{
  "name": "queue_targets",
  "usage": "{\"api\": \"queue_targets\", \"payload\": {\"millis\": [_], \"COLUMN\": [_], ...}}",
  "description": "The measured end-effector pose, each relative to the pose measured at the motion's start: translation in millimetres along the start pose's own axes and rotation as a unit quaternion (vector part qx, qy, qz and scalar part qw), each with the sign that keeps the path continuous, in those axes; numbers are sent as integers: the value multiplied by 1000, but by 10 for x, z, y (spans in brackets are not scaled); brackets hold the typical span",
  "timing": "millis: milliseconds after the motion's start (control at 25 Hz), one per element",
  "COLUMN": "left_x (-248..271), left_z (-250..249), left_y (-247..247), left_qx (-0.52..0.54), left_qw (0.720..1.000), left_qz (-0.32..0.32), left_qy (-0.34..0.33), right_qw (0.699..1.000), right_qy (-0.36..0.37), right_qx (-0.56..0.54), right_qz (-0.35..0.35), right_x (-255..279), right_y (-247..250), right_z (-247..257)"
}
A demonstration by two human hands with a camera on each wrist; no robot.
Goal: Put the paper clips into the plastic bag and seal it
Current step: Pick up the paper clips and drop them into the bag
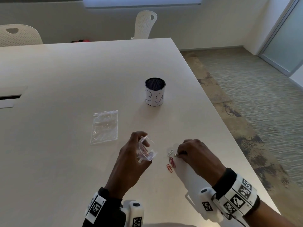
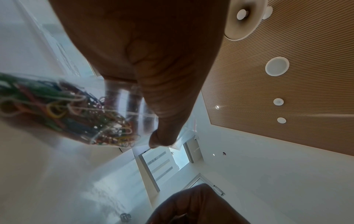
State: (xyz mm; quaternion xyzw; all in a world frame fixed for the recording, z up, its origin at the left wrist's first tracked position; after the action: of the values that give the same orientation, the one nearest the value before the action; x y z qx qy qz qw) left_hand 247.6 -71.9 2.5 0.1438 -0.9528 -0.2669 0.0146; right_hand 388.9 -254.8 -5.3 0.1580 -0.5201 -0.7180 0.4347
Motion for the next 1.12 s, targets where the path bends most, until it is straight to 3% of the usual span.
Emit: {"api": "queue_targets", "payload": {"millis": [160, 320, 440, 480, 600, 720, 960, 1120], "left_x": [8, 9, 13, 12, 8, 16, 17, 8], "left_z": [-1, -15, -21, -20, -25, -36, -15, -5], "left_y": [17, 15, 15, 13, 17, 28, 31, 20], "left_qx": [2, -2, -9, -10, -11, -6, -10, -3], "left_qw": [1000, 1000, 1000, 1000, 1000, 1000, 1000, 1000], "left_qz": [2, 4, 8, 10, 13, 9, 9, 11], "left_qy": [2, 2, 0, 0, 1, 9, 11, -5], "right_qw": [983, 896, 869, 874, 928, 956, 964, 968], "right_qy": [-37, -40, 5, 22, 89, 141, 154, 95], "right_qx": [-175, -440, -494, -484, -359, -252, -208, -204], "right_qz": [-30, -33, -24, -23, -43, -59, -64, -110], "right_x": [-38, 21, 25, 14, -63, -130, -117, -48], "right_y": [128, 225, 280, 300, 310, 250, 348, 490], "right_z": [-146, -36, 208, 301, 592, 821, 879, 629]}}
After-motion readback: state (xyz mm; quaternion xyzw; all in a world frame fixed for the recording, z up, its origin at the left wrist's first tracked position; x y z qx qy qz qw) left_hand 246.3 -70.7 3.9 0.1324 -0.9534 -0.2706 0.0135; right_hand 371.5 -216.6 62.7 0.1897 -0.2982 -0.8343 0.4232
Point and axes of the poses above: each hand's wrist, its own x-axis away from the middle knuckle, its own y-axis out of the back of the hand, z = x × y, the point moved 3 cm from there along -x, towards the middle knuckle, and after that the axes turned 9 degrees about z, right-handed, at the moved point
